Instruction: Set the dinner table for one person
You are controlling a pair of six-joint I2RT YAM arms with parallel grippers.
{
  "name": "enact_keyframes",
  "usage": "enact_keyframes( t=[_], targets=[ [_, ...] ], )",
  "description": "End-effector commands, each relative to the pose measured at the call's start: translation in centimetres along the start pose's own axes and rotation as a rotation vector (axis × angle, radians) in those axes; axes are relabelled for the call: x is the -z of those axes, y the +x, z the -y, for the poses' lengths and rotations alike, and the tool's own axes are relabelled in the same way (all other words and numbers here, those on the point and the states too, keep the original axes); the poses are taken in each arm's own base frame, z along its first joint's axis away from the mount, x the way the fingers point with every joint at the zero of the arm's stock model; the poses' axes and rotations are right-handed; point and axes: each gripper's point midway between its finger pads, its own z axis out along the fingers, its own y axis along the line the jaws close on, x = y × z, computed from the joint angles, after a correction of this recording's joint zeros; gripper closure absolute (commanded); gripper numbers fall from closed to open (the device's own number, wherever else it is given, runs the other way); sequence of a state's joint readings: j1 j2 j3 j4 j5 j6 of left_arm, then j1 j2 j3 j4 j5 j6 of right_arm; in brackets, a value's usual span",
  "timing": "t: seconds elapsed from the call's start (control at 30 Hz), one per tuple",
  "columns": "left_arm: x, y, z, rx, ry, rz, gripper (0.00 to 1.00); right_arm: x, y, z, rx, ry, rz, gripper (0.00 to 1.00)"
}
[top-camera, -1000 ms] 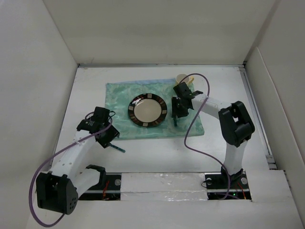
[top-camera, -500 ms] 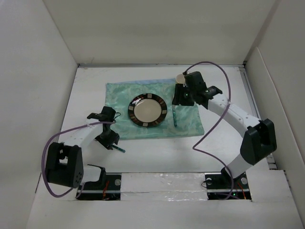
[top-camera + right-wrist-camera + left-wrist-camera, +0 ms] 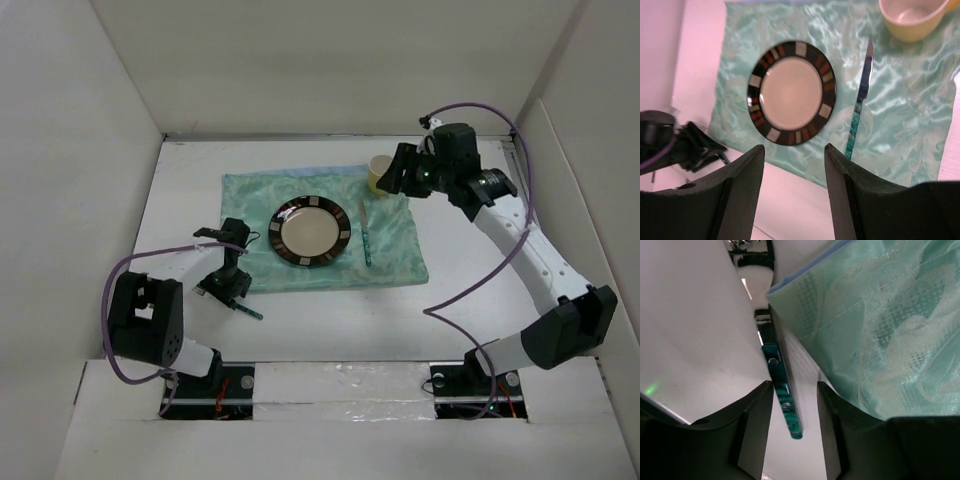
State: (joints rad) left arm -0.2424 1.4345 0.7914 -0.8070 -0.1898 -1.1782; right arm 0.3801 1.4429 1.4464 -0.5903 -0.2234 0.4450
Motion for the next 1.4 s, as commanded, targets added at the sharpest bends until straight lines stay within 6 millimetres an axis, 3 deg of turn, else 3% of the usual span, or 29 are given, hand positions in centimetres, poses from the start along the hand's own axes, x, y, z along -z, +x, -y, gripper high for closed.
enact_keyframes(
  t=[0.0,0.07,0.27,0.33,0.37,0.47,0.6,0.63,0.7,0.73,0.8,0.83,0.93,0.97,1.03,1.2,1.37],
  targets=[
    [-1.5,0.7,0.0,0.062,-0.003,-0.019,0.65,4.5,-4.3,-3.1,0.033,-0.1,0.12,0.44],
    [-2.1,1.9,-0.5,0.068,0.002,-0.055,0.67,5.3,-4.6,-3.4,0.039,-0.1,0.134,0.44],
    [-1.0,1.5,-0.4,0.122,0.089,-0.024,0.71,5.1,-4.3,-2.7,0.03,-0.09,0.134,0.44],
    [-0.9,1.5,-0.5,0.131,0.099,-0.022,0.85,5.0,-4.3,-2.3,0.022,-0.085,0.134,0.44],
    [-0.5,1.5,-0.3,0.128,0.126,-0.022,1.0,5.3,-4.4,-2.6,0.022,-0.093,0.141,0.44],
    [0.0,1.7,-0.5,0.126,0.136,-0.03,1.0,5.4,-4.6,-2.8,0.025,-0.101,0.144,0.44],
    [3.5,1.3,-1.3,0.127,0.199,-0.009,1.0,5.4,-4.4,-3.1,0.025,-0.117,0.134,0.44],
    [5.8,0.3,-0.8,0.147,0.282,0.026,1.0,5.2,-4.1,-2.9,0.025,-0.116,0.126,0.44],
    [7.9,-0.5,-1.8,0.09,0.318,0.073,1.0,4.8,-3.9,-2.5,0.015,-0.118,0.122,0.44],
    [10.6,-1.5,-1.3,0.08,0.403,0.118,1.0,4.6,-3.7,-2.4,0.013,-0.119,0.118,0.44],
    [12.5,-2.9,-1.8,-0.018,0.422,0.198,1.0,3.9,-3.1,-1.8,0.0,-0.117,0.1,0.44],
    [14.4,-3.8,-1.1,-0.052,0.471,0.237,1.0,3.6,-2.9,-1.7,-0.003,-0.118,0.094,0.44],
    [15.8,-5.2,1.8,-0.26,0.505,0.3,1.0,3.0,-2.4,-1.4,-0.012,-0.121,0.079,0.44],
    [14.9,-5.3,2.8,-0.314,0.459,0.281,1.0,3.0,-2.1,-1.6,-0.009,-0.122,0.074,0.45],
    [15.5,-6.3,5.1,-0.453,0.486,0.328,1.0,2.9,-1.8,-1.3,-0.005,-0.102,0.077,0.45],
    [15.2,-8.8,9.1,-0.595,0.485,0.438,1.0,2.9,0.0,-0.4,0.009,-0.047,0.036,0.45],
    [14.2,-7.9,12.4,-0.747,0.579,0.428,1.0,3.2,2.0,1.0,0.002,0.009,0.013,0.46]
  ],
)
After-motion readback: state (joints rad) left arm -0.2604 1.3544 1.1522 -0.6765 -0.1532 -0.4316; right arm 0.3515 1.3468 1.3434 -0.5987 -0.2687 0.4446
